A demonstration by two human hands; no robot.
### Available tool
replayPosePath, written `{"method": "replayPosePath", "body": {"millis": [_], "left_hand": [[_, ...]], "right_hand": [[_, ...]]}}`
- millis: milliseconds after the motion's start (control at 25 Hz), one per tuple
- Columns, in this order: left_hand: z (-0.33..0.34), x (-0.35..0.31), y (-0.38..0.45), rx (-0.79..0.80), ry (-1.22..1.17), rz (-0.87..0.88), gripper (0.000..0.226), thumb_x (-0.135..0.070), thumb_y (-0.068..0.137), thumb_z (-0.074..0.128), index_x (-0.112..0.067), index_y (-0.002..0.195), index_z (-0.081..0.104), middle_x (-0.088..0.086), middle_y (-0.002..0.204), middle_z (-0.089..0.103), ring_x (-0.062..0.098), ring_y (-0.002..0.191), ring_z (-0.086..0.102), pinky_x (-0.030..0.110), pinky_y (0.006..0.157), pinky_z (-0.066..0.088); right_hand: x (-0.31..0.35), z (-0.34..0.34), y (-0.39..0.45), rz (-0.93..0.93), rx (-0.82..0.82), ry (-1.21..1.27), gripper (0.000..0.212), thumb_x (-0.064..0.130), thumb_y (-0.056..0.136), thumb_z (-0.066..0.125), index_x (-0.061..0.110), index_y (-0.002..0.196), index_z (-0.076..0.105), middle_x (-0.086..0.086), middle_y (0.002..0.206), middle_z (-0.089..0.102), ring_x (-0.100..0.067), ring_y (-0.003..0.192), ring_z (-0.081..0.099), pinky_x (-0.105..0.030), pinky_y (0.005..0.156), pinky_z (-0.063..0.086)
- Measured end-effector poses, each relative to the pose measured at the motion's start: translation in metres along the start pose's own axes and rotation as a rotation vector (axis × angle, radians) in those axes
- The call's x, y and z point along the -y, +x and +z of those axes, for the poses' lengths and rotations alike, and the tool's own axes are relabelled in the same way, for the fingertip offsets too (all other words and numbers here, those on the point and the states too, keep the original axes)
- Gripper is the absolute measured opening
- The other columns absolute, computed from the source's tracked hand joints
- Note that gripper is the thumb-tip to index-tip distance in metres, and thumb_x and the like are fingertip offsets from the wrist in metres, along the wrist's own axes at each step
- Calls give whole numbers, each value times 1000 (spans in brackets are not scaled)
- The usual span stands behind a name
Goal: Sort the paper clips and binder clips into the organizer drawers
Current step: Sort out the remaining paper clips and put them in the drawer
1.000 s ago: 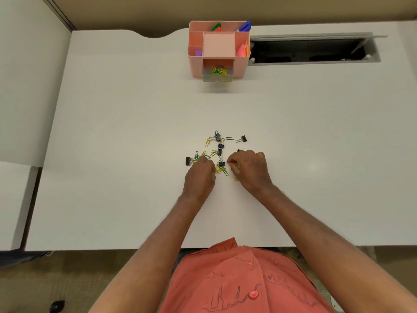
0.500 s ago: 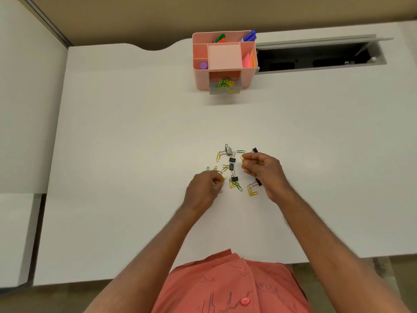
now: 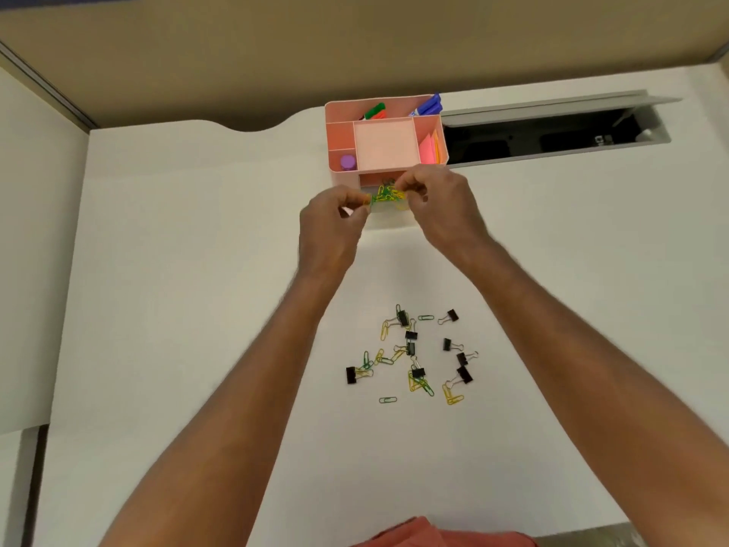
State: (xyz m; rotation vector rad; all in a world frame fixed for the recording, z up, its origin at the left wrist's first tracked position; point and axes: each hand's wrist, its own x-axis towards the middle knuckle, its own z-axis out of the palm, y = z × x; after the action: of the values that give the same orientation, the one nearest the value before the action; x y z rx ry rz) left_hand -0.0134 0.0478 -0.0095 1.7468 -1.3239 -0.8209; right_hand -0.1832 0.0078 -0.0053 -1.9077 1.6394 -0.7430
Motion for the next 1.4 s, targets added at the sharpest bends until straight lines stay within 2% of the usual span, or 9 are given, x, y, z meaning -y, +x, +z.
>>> {"method": "replayPosePath", "body": {"millis": [160, 360, 600, 720, 880, 1000, 1160, 1280, 1400], "left_hand": [[21, -4, 42, 13, 151, 29, 13, -18, 92, 70, -18, 103, 77, -4, 99, 74, 10, 89, 66, 33, 79, 59], [44, 4, 61, 43, 374, 85, 16, -23, 93, 68, -27, 106, 76, -7, 101, 75, 16, 90, 67, 35, 73, 58], [52, 10, 59, 10, 623, 243, 23, -27, 94, 64, -32, 115, 73, -5, 111, 72, 22, 99, 68, 32, 72, 50], [43, 19, 33, -30, 509, 250, 18, -29, 94, 63, -33, 111, 70, -11, 113, 68, 15, 98, 66, 28, 70, 46], [33, 42, -42, 9, 396, 141, 9, -33, 95, 63, -33, 104, 67, -15, 105, 65, 4, 92, 62, 22, 70, 41], [28, 63, -114, 109, 403, 58, 10, -36, 96, 62, -35, 106, 64, -16, 104, 64, 1, 92, 61, 23, 71, 46], [26, 85, -184, 160, 597, 26, 19, -30, 90, 68, -28, 110, 66, -8, 108, 64, 20, 98, 61, 36, 76, 50], [29, 90, -202, 172, 804, -18, 39, -43, 87, 68, -23, 120, 60, -2, 116, 59, 24, 105, 52, 38, 83, 41], [33, 87, -198, 174, 880, -43, 46, -55, 87, 64, -20, 117, 58, 0, 113, 58, 25, 103, 50, 39, 83, 36]], "right_hand": [[-7, 12, 31, -71, 60, -239, 20, 6, 98, 59, 15, 113, 70, -7, 115, 73, -26, 107, 66, -42, 93, 56], [-20, 20, 33, -47, 19, -180, 15, 4, 98, 57, 12, 110, 61, -8, 106, 72, -29, 96, 66, -47, 84, 56], [-31, 17, -14, -66, -137, -20, 13, 6, 95, 58, 14, 104, 61, 3, 101, 65, -14, 87, 59, -25, 76, 50], [-39, 15, -53, 42, -105, 30, 17, 9, 94, 58, 22, 104, 60, 10, 101, 61, -6, 85, 58, -9, 70, 41], [-48, 14, -125, 183, 0, 80, 19, 11, 93, 62, 28, 102, 61, 16, 97, 58, -2, 84, 60, -10, 69, 44], [-50, 17, -184, 239, 101, -45, 14, 21, 93, 65, 32, 96, 58, 15, 90, 55, -3, 79, 57, -19, 65, 46], [-48, 25, -243, 247, 212, -375, 19, 41, 90, 68, 28, 90, 55, 9, 82, 59, -17, 78, 60, -33, 61, 49], [-45, 38, -256, 233, 274, -608, 49, 69, 88, 55, 21, 98, 59, 3, 88, 63, -22, 81, 64, -36, 68, 49], [-41, 50, -252, 213, 278, -692, 64, 77, 88, 45, 17, 102, 59, -1, 92, 64, -24, 81, 63, -37, 69, 45]]}}
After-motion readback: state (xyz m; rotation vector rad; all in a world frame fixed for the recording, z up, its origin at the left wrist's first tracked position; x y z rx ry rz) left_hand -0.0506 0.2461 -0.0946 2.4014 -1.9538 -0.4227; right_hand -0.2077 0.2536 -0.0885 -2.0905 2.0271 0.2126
